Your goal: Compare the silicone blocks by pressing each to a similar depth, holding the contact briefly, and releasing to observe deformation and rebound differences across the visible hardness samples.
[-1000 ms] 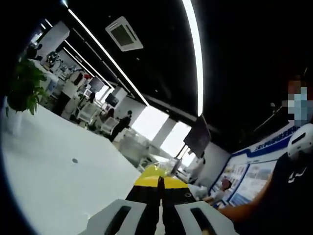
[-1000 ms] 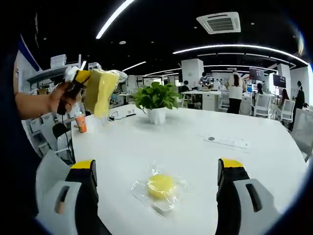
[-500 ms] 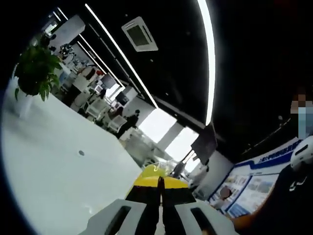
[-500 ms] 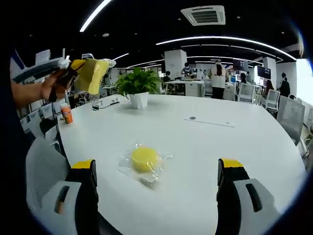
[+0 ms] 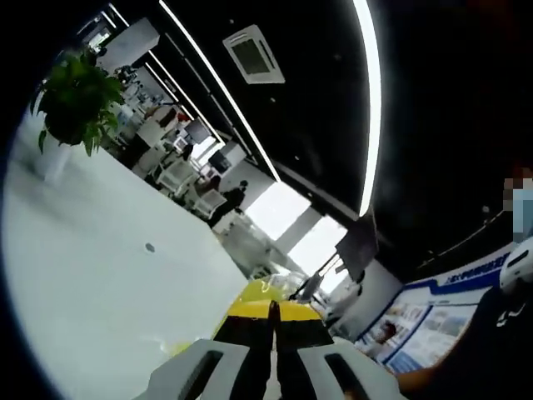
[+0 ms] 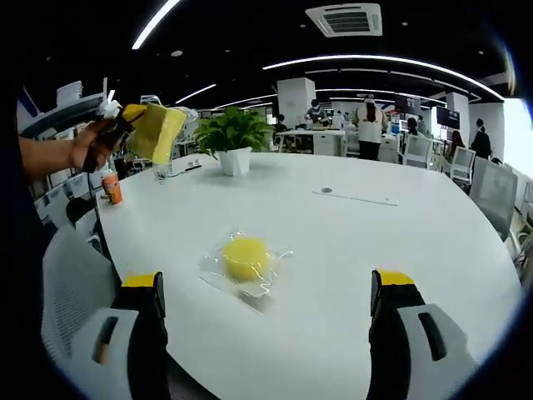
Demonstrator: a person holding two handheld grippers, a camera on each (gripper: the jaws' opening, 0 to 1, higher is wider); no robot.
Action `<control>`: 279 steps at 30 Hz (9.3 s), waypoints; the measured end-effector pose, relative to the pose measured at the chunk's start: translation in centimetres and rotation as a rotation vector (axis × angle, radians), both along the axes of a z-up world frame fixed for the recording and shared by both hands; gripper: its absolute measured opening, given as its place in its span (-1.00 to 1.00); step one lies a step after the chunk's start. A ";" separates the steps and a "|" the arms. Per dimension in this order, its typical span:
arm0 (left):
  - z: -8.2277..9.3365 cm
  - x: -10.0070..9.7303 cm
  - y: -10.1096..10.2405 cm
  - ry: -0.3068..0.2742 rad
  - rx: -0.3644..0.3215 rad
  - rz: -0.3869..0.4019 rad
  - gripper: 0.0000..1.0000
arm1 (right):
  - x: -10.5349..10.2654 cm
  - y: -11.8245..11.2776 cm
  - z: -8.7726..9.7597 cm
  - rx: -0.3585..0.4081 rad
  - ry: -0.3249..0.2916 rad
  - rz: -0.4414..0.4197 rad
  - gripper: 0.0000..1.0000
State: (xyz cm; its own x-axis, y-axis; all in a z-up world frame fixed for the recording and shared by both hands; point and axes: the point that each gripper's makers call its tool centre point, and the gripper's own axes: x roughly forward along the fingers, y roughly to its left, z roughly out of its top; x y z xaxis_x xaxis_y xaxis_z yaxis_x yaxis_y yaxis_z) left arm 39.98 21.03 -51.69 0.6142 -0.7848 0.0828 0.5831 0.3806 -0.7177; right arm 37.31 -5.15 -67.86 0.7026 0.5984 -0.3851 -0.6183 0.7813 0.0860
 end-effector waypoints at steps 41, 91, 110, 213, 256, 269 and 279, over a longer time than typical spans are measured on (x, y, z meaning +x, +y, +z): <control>-11.8 1.7 1.2 0.267 0.023 0.008 -1.00 | -0.8 0.2 -2.1 0.009 0.065 -0.017 0.93; -22.6 6.5 6.7 0.211 0.510 0.136 -1.00 | -1.5 -0.5 -3.3 0.036 0.111 -0.081 0.93; -25.9 6.6 8.4 0.117 0.780 0.084 -1.00 | -0.8 -0.4 -3.4 0.028 0.132 -0.071 0.93; -16.5 -3.9 8.8 -0.012 0.729 0.227 0.99 | 1.0 -0.3 -2.5 0.002 0.081 0.069 0.93; -15.9 4.8 -2.1 0.144 0.538 0.096 0.96 | 0.8 -1.2 -2.9 0.049 0.082 0.007 0.93; -18.6 7.5 -4.6 0.273 0.452 0.080 0.88 | 0.2 -0.8 -2.8 0.049 0.085 0.003 0.93; -20.9 8.6 -6.7 0.353 0.420 0.047 0.85 | 0.3 -1.0 -2.4 0.069 0.086 -0.020 0.93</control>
